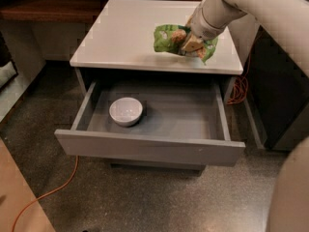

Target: Pick green rice chip bag from top drawer and place on counter

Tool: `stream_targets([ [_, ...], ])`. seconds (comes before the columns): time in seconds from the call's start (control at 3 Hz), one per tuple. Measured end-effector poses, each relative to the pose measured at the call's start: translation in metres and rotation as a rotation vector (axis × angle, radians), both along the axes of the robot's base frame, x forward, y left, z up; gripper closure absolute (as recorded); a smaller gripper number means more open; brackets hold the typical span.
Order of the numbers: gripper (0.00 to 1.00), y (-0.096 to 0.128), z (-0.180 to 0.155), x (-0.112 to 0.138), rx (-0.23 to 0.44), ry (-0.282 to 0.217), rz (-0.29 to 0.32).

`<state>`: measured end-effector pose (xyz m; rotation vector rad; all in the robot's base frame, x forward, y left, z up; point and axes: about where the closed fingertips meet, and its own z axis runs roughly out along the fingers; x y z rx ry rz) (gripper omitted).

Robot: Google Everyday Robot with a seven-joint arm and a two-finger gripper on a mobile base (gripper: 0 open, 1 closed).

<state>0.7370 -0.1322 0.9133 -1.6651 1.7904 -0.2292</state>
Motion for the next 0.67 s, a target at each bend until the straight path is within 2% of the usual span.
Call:
stream_targets([
  [0.67,0.38,-0.018,-0.015,0.047,0.001,0.006,-0.068],
])
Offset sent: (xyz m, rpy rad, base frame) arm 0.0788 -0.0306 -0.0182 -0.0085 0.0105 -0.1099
